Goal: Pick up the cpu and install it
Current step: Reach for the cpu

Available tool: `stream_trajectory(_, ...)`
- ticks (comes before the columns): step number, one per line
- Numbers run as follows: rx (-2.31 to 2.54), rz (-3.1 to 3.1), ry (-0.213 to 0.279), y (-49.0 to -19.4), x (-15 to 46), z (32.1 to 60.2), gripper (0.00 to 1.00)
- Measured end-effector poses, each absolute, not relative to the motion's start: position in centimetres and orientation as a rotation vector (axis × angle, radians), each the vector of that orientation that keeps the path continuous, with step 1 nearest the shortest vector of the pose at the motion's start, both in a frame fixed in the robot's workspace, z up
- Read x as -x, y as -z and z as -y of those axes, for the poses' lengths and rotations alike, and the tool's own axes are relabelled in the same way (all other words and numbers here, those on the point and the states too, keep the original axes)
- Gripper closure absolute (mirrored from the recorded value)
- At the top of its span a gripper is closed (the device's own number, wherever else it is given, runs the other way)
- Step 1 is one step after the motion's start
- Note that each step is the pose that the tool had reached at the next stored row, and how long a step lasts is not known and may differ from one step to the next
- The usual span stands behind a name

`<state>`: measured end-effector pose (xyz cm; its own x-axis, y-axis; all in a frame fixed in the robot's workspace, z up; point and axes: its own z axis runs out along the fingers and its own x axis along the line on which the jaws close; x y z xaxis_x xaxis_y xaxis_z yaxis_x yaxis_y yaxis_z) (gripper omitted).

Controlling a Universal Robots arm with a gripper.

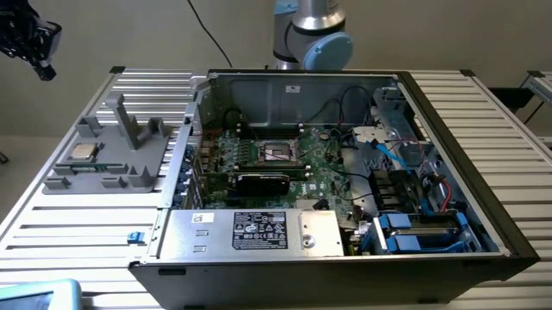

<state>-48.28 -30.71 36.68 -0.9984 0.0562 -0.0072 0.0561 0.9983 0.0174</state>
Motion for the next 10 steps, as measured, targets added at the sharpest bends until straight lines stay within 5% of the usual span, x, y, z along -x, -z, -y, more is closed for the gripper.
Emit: stream_trajectory(10, -0.003, -3.137, -0.04, -36.35, 49.19, 30.68, 0.88)
